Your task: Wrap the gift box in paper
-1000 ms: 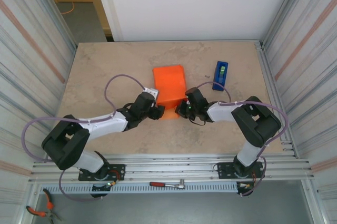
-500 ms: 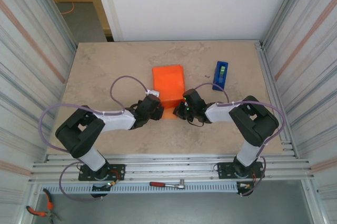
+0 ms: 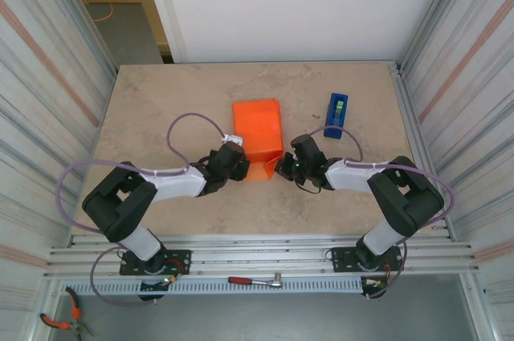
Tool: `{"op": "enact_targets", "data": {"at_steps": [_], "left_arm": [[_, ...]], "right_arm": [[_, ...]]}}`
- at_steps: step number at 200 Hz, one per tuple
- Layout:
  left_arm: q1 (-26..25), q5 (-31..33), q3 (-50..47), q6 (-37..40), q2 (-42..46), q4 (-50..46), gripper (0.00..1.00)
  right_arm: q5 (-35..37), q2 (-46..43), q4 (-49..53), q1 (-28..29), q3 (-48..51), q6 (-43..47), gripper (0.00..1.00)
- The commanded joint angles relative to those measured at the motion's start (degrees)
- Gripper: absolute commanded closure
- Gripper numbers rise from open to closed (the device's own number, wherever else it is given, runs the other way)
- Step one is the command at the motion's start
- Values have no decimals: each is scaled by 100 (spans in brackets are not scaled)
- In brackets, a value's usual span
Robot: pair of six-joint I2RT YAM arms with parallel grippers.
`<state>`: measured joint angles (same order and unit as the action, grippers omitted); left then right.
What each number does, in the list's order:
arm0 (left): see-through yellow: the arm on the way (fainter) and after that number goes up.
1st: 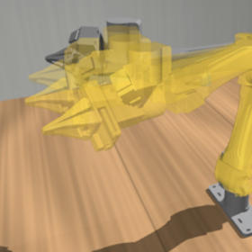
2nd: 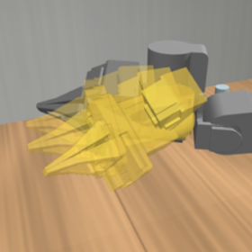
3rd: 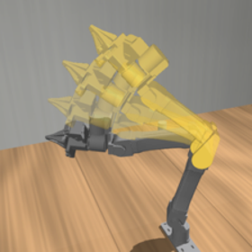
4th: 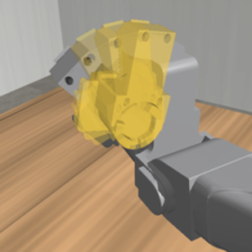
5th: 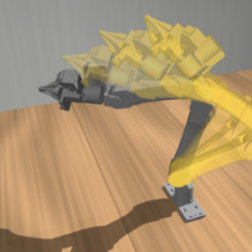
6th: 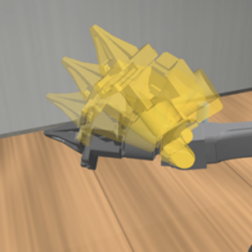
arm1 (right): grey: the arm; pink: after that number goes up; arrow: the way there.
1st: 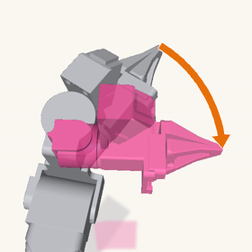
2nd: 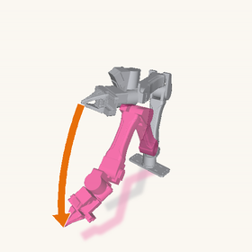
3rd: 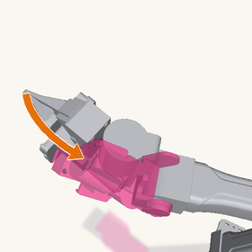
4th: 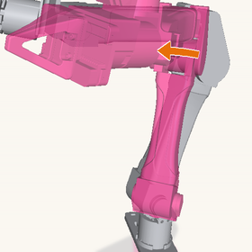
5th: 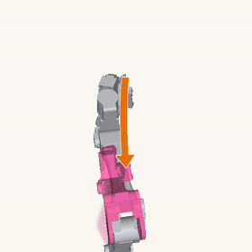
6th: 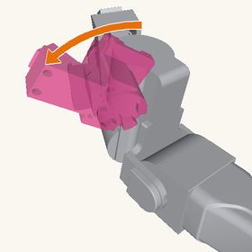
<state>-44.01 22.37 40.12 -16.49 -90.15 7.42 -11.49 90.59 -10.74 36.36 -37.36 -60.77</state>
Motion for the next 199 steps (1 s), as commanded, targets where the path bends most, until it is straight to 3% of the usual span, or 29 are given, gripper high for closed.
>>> {"op": "enact_targets", "data": {"at_steps": [1,89,118,199], "left_arm": [[-21,-238,-181,-169,546,-75,20],[465,-979,-799,-972,1441,-349,17],[664,-1366,-1043,-1084,1643,-34,23],[609,-1943,-1128,-1177,1513,514,36]], "right_arm": [[86,-123,127,-1,-2,171,100],[-37,371,39,89,-461,215,100],[-38,522,-15,132,-506,200,100],[-90,831,-209,162,-430,127,100]]}}
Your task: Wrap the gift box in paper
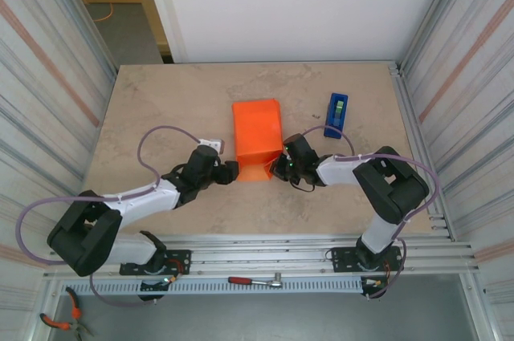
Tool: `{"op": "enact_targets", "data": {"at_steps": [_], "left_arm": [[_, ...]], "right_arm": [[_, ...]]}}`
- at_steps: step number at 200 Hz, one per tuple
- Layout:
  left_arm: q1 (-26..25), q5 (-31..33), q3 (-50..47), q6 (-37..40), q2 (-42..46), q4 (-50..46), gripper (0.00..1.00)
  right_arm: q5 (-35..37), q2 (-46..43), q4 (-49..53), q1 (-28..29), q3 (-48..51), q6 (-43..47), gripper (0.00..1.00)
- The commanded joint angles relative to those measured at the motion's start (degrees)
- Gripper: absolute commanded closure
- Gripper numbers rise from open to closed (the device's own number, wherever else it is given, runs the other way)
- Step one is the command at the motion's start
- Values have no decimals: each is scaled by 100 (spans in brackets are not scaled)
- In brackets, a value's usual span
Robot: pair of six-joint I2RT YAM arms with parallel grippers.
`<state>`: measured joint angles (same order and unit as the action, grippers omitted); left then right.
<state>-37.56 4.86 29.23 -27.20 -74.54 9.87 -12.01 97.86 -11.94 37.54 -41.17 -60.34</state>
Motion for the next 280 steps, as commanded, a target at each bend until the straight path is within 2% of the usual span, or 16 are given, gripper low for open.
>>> {"op": "enact_targets", "data": {"at_steps": [1,69,96,128,167,188,220,280], "left_arm": [[-38,-203,-36,-108,-54,270,36],[-348,426,352,-117,-654,-54,47],[-364,424,481,-70,-825,-53,49],[-391,408,649,-83,-1105,-117,59],[-522,502,759,-144,-1342,-175,64],[-559,589,833,-145,-1471,-235,73],[-560,717,981,-54,-1644,-381,100],[-535,921,1040,322,-1552,-527,100]], "right_arm": [[-38,107,-93,44,-50,83,100],[34,127,-158,149,-53,-20,100],[50,119,-219,194,-49,-75,100],[67,62,-203,245,-84,-91,100],[107,-104,-77,236,-91,-43,100],[137,-252,36,202,-69,9,100],[207,-554,206,126,66,74,100],[343,-1043,433,6,449,154,100]]}}
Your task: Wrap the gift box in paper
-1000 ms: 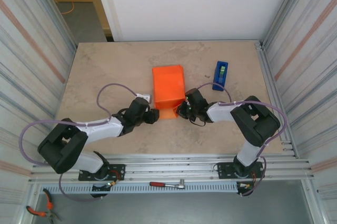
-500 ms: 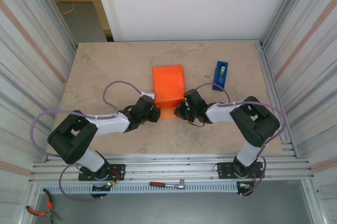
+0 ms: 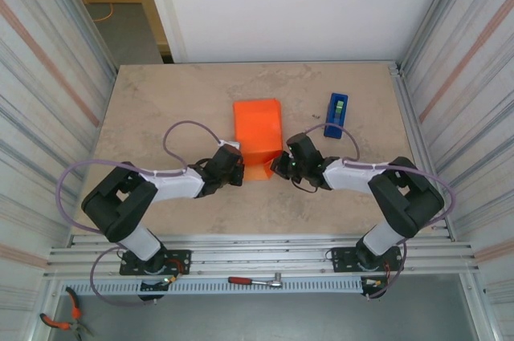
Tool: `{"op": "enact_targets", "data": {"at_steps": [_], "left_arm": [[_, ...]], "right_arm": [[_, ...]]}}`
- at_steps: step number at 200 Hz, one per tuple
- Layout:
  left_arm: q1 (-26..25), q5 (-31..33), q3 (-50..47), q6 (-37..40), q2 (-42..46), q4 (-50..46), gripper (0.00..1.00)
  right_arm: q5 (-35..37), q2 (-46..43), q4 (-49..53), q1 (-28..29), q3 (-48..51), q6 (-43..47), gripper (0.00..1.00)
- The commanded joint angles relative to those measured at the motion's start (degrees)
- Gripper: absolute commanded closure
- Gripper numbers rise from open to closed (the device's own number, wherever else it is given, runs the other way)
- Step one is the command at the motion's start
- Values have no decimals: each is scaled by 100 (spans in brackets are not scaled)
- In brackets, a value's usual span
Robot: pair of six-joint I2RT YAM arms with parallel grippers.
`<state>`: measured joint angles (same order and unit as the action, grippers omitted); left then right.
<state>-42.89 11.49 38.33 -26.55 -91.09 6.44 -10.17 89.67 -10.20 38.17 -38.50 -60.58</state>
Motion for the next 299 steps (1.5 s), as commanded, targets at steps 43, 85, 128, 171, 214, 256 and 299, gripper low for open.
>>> {"op": "enact_targets", "data": {"at_steps": [43,85,128,171,214,256,299], "left_arm": [[45,39,134,415,319,-239,72],[68,-5,-118,315,950,-280,37],[485,-109,-611,-205,1586,-312,49],[837,-306,-604,-255,1402,-537,78],[898,-550,-470,-96,899,-424,89],[895,-744,-415,48,574,-276,91],[881,-963,-327,122,310,-115,92]], "right_arm": [[87,-83,154,-54,113,178,100],[2,188,119,-54,-152,226,100],[-68,465,29,-37,-331,233,100],[-114,695,-79,-24,-412,204,100],[-143,748,-114,-19,-448,195,100],[-151,777,-112,-15,-465,222,100],[-126,938,-140,-26,-439,213,100]]}}
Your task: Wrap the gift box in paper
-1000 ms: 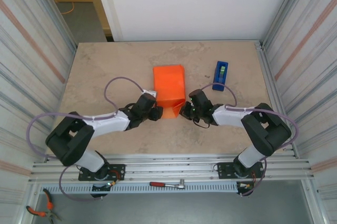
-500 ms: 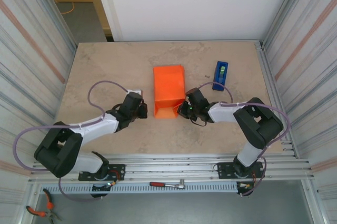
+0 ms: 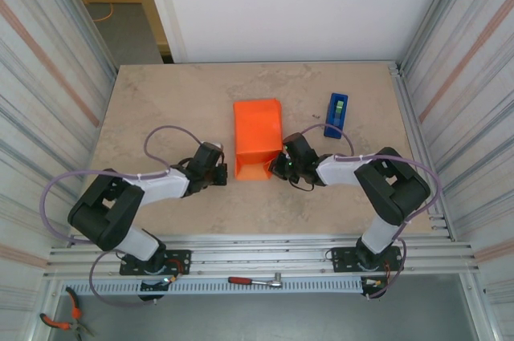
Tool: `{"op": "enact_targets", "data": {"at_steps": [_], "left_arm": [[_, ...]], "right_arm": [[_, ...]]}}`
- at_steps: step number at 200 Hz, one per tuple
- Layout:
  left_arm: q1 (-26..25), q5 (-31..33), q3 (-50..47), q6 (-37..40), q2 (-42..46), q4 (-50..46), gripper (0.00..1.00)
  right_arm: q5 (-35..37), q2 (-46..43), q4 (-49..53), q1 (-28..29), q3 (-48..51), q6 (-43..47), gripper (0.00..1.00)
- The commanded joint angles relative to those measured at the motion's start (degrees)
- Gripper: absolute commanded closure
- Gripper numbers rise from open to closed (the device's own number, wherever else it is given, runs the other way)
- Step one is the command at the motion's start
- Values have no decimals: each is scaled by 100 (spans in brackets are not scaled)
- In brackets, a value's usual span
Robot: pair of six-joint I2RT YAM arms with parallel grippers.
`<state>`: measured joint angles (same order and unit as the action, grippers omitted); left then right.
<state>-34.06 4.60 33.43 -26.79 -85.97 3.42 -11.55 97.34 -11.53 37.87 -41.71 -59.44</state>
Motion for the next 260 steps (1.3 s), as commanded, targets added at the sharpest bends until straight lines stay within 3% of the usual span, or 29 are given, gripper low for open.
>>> {"op": "enact_targets", "data": {"at_steps": [1,74,260], "left_arm": [[-3,-284,163,156,-205,190,92],[-280,-314,391,326,-333,387,93],[-285,-1004,335,376,-565,1675,92]], "right_arm": [[8,180,-12,3,-118,99,100],[21,217,-59,1,5,65,100],[39,186,28,15,34,60,100]]}}
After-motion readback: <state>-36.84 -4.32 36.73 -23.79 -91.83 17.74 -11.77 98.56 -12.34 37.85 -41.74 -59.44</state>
